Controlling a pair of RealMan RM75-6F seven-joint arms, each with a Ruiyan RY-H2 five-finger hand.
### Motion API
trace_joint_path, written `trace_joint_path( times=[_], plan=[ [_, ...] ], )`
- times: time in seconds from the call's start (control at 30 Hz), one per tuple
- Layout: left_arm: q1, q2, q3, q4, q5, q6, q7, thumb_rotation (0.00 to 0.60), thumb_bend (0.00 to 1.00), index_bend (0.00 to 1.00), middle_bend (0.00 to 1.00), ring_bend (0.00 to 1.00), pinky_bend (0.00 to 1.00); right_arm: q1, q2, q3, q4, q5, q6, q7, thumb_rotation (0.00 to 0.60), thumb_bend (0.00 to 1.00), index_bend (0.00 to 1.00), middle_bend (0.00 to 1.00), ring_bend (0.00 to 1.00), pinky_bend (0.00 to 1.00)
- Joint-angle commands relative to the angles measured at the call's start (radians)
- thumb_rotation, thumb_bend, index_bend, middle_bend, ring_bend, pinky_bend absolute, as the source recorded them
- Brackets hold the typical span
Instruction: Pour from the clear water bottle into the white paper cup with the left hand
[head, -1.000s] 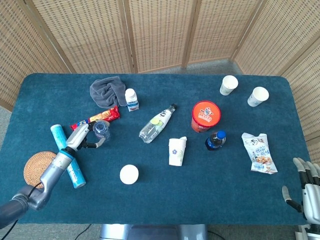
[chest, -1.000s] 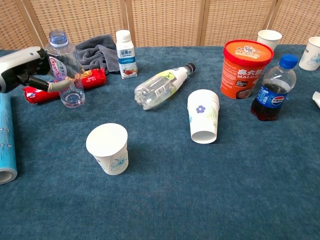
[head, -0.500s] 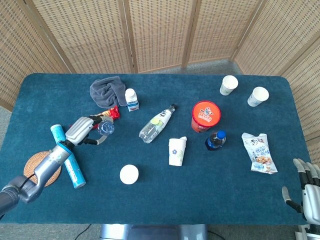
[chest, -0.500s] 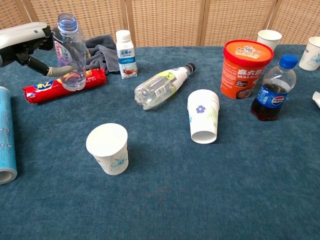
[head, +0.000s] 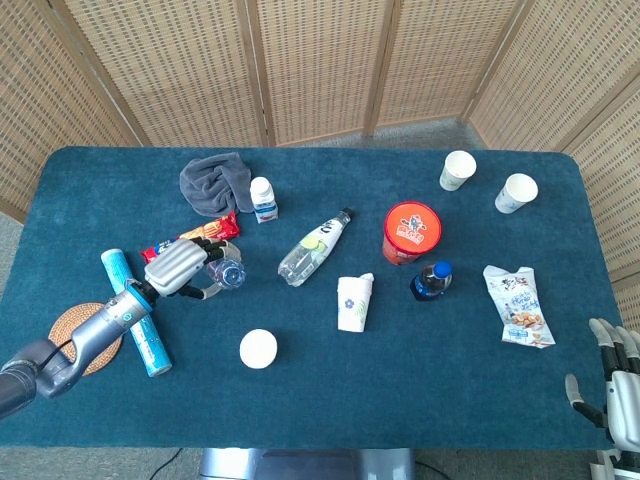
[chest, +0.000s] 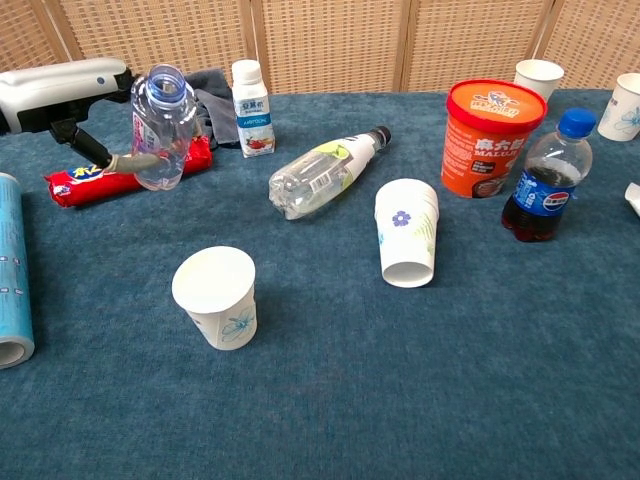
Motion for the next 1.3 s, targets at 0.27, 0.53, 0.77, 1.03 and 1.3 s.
trace_joint_path(
  times=[0.27,0.53,0.77,1.03,1.3],
  plan=[
    [-0.035,0.026,0.041,0.044,0.070,0.051,0.061,0.600,0.49,0.37,0.32,0.33,0.40,0.000,-0.006,0.004,-0.009,0.001,0.002,-0.012,0.600,0.45,0.00,0.04,0.00,0.00],
    [-0.060,0.021,0.073,0.071,0.106,0.068,0.080,0.600,0.49,0.38,0.32,0.33,0.39,-0.004,-0.012,0.004,-0.016,0.003,0.005,-0.023,0.600,0.44,0.00,0.04,0.00,0.00],
    [-0.081,0.015,0.100,0.089,0.135,0.077,0.107,0.600,0.48,0.38,0.32,0.33,0.39,-0.006,-0.017,0.005,-0.012,0.004,0.006,-0.018,0.600,0.44,0.00,0.04,0.00,0.00],
    [-0.104,0.021,0.117,0.093,0.161,0.096,0.147,0.600,0.48,0.39,0.33,0.33,0.38,-0.011,-0.019,0.005,-0.003,0.002,0.013,-0.007,0.600,0.44,0.00,0.04,0.00,0.00],
    [-0.129,0.028,0.136,0.079,0.182,0.089,0.192,0.600,0.48,0.39,0.32,0.33,0.35,-0.014,-0.022,0.005,0.004,0.003,0.014,0.002,0.600,0.44,0.00,0.04,0.00,0.00]
  ],
)
